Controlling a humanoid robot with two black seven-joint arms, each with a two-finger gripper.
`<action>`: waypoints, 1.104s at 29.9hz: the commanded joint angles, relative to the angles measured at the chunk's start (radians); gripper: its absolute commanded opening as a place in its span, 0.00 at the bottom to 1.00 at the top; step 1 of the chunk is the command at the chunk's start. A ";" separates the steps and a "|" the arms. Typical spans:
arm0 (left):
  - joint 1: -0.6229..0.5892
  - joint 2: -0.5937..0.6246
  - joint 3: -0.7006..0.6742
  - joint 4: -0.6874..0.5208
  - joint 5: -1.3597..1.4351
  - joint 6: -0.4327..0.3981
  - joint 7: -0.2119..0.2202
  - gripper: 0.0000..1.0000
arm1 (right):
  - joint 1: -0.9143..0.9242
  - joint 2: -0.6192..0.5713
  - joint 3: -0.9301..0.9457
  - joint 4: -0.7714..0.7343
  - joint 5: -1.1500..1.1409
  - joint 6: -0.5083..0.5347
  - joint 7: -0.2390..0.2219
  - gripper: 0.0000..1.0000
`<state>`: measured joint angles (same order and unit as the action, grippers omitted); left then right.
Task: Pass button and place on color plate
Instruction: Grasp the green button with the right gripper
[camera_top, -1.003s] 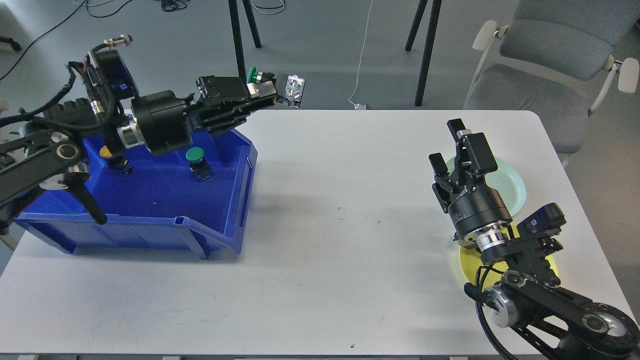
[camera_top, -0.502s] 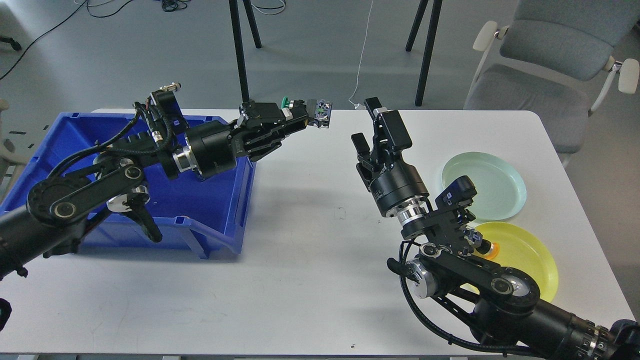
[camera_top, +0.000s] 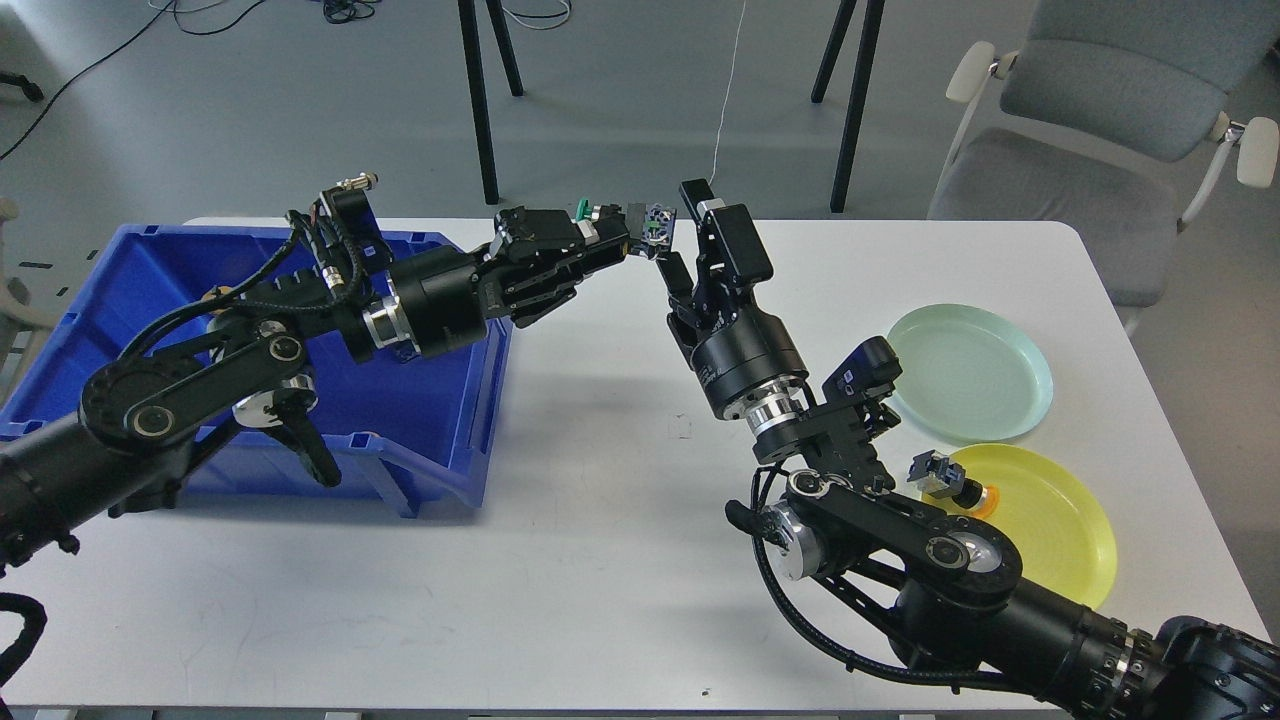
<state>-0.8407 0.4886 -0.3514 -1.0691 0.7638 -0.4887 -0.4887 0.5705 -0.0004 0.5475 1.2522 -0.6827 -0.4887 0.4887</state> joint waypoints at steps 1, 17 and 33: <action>0.002 0.001 0.000 0.000 0.000 0.000 0.000 0.03 | 0.011 0.000 -0.001 -0.016 0.000 0.000 0.000 0.95; 0.006 -0.001 -0.001 0.001 0.002 0.000 0.000 0.04 | 0.015 0.000 -0.064 -0.016 -0.001 0.000 0.000 0.86; 0.006 -0.001 0.000 0.001 0.002 0.000 0.000 0.04 | 0.038 0.000 -0.087 -0.013 -0.001 0.000 0.000 0.34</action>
<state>-0.8345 0.4878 -0.3514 -1.0677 0.7655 -0.4887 -0.4887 0.6054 0.0001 0.4602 1.2412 -0.6846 -0.4886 0.4887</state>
